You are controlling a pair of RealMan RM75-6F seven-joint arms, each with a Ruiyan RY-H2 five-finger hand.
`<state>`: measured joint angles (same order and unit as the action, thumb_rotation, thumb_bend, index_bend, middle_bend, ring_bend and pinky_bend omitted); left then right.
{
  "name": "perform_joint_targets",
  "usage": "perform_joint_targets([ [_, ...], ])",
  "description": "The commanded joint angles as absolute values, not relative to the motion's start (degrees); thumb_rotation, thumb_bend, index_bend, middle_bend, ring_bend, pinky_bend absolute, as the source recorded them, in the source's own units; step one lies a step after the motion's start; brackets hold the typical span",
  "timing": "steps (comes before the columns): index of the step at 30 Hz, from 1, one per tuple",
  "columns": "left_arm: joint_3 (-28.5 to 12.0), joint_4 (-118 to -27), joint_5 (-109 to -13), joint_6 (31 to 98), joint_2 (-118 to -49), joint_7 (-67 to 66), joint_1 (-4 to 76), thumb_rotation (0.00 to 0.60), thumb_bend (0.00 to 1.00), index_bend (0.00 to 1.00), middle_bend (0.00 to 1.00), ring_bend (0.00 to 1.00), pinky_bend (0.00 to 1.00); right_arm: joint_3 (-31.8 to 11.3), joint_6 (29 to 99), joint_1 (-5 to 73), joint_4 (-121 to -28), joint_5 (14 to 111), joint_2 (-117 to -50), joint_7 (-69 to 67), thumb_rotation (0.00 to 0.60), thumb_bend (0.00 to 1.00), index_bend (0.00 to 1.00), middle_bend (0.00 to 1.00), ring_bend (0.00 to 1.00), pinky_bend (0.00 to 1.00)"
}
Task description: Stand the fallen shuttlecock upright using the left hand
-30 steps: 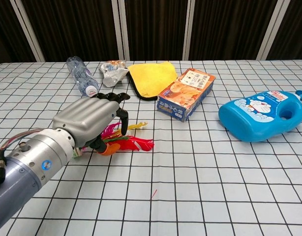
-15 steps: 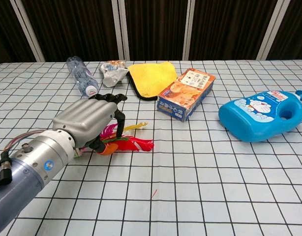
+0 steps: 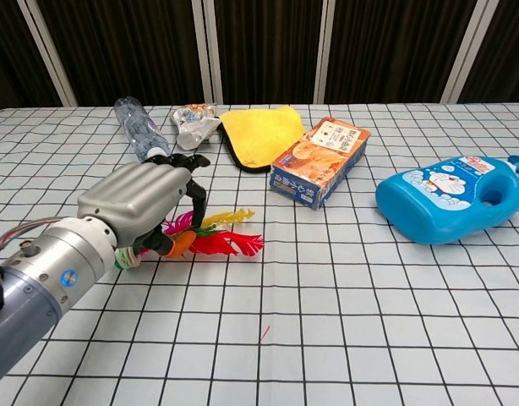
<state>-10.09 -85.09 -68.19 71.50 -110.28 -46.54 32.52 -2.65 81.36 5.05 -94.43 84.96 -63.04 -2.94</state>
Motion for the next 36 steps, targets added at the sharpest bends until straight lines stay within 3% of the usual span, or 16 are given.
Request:
perform_joint_targets([
  [1, -10.4, -86.9, -68.9, 72.3, -109.2, -45.4, 32.2, 0.600, 0.65, 0.58, 0.03, 0.00, 0.00, -2.7, 81.4, 5.0, -94.4, 84.9, -63.0, -3.0, 0.600, 0.33, 0.00, 0.00, 0.00, 0.00],
  [11, -10.0, -93.8, -71.8, 74.6, -102.5, -41.6, 30.6, 0.600, 0.64, 0.58, 0.03, 0.00, 0.00, -2.6, 81.4, 5.0, -94.5, 85.0, -63.0, -2.7, 0.600, 0.33, 0.00, 0.00, 0.00, 0.00],
  [26, -8.5, -95.5, -73.0, 76.0, -96.5, -33.8, 27.4, 0.600, 0.64, 0.57, 0.03, 0.00, 0.00, -2.6, 81.5, 4.9, -94.4, 84.9, -63.1, -1.9, 0.600, 0.33, 0.00, 0.00, 0.00, 0.00],
  [33, -7.1, -97.4, -74.0, 76.2, -93.9, -32.2, 26.4, 0.600, 0.49, 0.50, 0.01, 0.00, 0.00, -2.6, 81.4, 4.9, -94.4, 84.9, -63.1, -1.8, 0.600, 0.33, 0.00, 0.00, 0.00, 0.00],
  [36, -6.2, -98.6, -74.5, 76.5, -92.7, -31.5, 25.6, 0.600, 0.48, 0.49, 0.00, 0.00, 0.00, -2.6, 81.5, 4.9, -94.4, 84.9, -63.1, -1.9, 0.600, 0.33, 0.00, 0.00, 0.00, 0.00],
])
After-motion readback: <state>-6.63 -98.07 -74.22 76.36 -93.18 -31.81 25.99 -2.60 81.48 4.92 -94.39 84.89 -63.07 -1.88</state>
